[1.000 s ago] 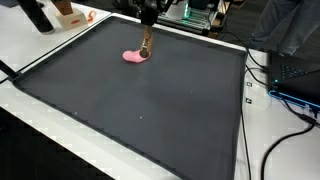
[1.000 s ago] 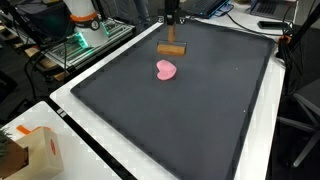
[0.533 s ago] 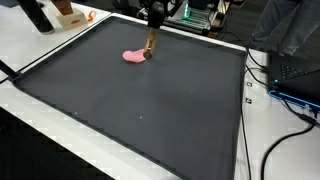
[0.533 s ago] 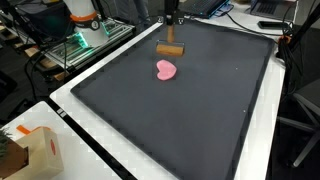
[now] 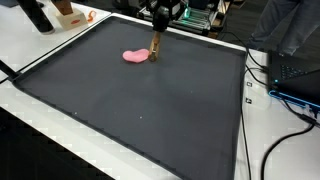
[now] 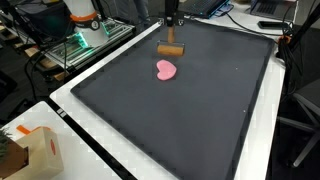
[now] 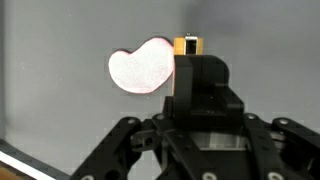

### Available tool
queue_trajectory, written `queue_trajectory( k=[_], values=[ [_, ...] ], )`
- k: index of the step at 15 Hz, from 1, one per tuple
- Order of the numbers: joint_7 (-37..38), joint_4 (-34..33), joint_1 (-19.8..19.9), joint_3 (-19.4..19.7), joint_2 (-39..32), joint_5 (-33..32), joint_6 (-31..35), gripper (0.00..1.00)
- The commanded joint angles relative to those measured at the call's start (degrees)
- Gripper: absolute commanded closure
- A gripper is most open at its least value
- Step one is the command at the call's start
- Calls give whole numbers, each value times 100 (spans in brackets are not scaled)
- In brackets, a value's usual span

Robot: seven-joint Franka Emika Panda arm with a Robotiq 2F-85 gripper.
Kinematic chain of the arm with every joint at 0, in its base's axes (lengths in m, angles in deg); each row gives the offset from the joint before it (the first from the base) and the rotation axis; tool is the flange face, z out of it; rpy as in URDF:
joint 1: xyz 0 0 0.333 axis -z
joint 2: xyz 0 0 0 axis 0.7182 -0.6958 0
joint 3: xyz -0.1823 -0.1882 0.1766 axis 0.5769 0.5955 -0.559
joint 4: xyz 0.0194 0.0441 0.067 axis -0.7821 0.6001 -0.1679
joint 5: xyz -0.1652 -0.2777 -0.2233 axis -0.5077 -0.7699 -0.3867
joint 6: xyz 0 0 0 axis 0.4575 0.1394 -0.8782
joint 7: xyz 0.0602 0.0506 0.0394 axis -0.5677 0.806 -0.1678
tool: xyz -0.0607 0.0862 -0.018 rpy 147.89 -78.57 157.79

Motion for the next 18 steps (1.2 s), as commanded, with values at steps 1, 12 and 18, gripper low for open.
queue_trajectory(
  k=[1,12,18],
  values=[
    [314,141,-39,-26,35,-235,208,76],
    [271,79,-86,-11,-138,-217,141,76],
    [87,59,-75,26,-107,-48,123,76]
  ],
)
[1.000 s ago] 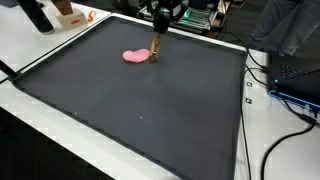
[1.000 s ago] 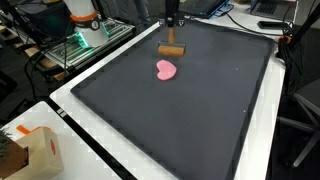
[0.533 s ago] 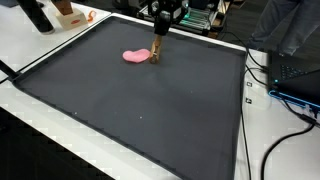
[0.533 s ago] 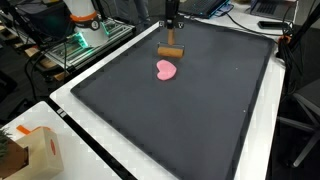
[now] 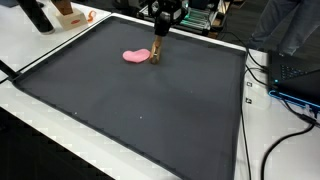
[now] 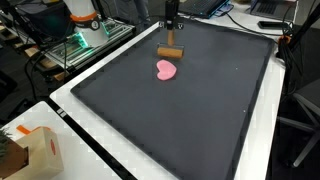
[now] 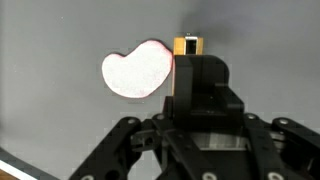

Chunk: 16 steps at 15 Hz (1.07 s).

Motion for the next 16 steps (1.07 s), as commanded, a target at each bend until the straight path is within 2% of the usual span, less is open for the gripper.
queue_trajectory(
  k=[1,10,16],
  values=[
    [-158,30,-24,63,94,130,35,76],
    [-681,2,50,222,305,561,60,76],
    [-1608,-68,162,477,683,895,-101,76]
  ],
)
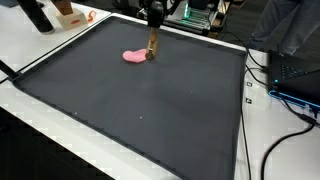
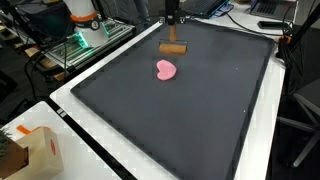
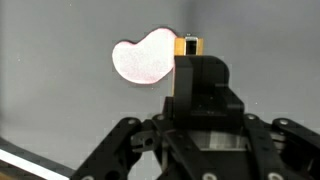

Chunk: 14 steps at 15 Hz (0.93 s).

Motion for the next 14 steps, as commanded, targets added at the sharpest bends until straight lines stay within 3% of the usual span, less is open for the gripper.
queue_trajectory(
  k=[1,7,14],
  values=[
    [-809,7,81,186,399,263,-123,76],
    [-2218,-244,132,534,913,517,-763,76],
    [-3678,-543,27,665,1602,202,-1819,76]
  ],
)
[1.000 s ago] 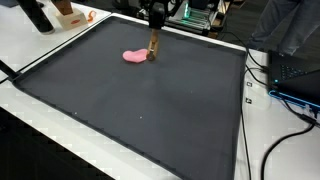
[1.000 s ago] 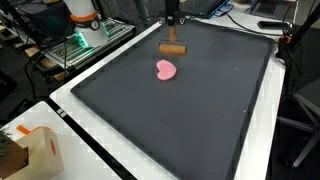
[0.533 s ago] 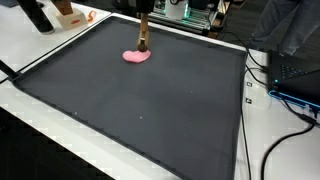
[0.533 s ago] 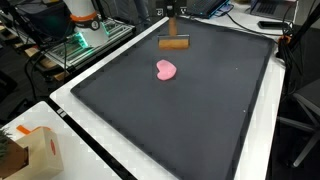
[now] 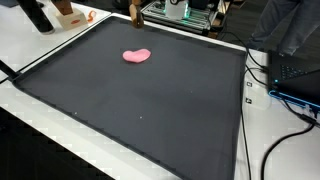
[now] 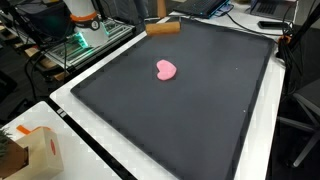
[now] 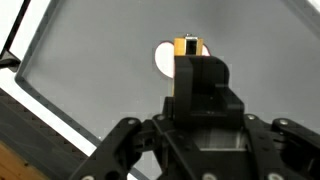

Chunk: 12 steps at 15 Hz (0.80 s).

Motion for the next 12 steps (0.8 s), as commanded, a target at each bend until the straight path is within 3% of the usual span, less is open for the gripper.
queue_trajectory(
  k=[1,3,4,12],
  values=[
    [-693,-86,-124,66,459,-147,-487,76],
    [-970,-134,-162,53,614,-172,-601,76],
    [-693,-130,-115,48,369,-79,-412,51],
    [-872,-150,-159,48,517,-97,-496,51]
  ],
)
